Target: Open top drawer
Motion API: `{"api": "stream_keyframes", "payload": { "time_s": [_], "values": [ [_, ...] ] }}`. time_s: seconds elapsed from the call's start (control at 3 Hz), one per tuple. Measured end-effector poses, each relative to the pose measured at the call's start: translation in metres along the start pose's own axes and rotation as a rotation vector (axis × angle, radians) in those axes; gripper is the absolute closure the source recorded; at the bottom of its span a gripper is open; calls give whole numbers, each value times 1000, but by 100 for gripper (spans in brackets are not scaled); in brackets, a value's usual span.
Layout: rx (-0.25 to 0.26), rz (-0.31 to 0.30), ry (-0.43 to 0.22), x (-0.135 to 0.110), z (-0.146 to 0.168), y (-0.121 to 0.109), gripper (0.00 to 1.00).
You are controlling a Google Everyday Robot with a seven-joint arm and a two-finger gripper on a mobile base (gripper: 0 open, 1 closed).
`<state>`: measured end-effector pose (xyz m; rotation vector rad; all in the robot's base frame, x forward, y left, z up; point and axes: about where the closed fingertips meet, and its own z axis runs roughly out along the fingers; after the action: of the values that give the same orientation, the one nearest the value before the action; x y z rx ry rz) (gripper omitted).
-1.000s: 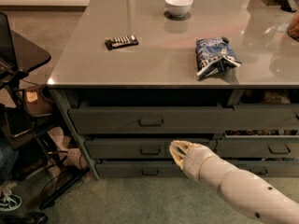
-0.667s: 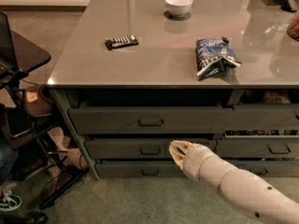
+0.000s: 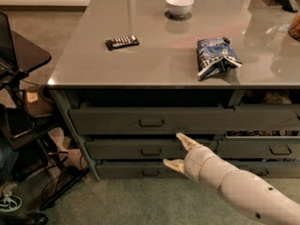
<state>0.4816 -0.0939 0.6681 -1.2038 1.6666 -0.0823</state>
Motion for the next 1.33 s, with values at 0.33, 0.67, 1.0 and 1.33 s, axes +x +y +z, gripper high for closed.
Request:
{"api": "stream_keyframes", "payload": {
  "time_s": [0.33,0.67,1.0,1.33],
  "values": [
    [0,0,0,0,0,0,0],
    [19,-42,27,-1,4,-5,0],
    [70,-153,119,11,-2,-16,0],
    [165,-224,178,9,-14,-54,0]
  ]
}}
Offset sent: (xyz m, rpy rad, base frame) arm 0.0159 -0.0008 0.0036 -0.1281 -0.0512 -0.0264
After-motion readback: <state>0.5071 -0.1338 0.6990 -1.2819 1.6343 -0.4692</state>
